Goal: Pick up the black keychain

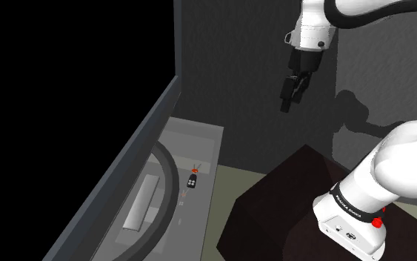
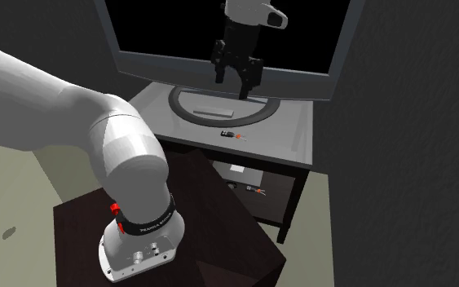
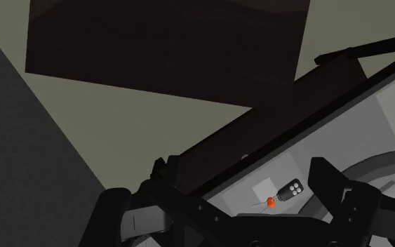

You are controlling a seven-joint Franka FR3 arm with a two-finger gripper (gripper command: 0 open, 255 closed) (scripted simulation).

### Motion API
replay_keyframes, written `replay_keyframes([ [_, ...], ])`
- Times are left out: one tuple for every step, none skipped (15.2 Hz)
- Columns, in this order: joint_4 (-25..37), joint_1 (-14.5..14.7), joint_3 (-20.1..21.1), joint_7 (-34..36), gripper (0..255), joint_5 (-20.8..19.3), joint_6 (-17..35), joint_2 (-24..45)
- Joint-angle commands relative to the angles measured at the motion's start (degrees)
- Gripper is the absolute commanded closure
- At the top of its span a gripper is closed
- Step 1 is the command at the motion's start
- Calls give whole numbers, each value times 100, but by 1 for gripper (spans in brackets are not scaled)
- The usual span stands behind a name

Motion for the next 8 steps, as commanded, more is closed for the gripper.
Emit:
replay_keyframes([
  [-198,83,194,146,0,136,473,176],
  [-280,124,292,216,0,199,697,275],
  [-353,164,389,286,0,260,923,386],
  [-417,203,488,357,0,318,1153,509],
  [-472,241,587,428,0,372,1386,645],
  [-517,277,687,500,0,422,1621,792],
  [-553,309,788,574,0,468,1858,951],
  [-579,338,889,649,0,506,2097,1122],
])
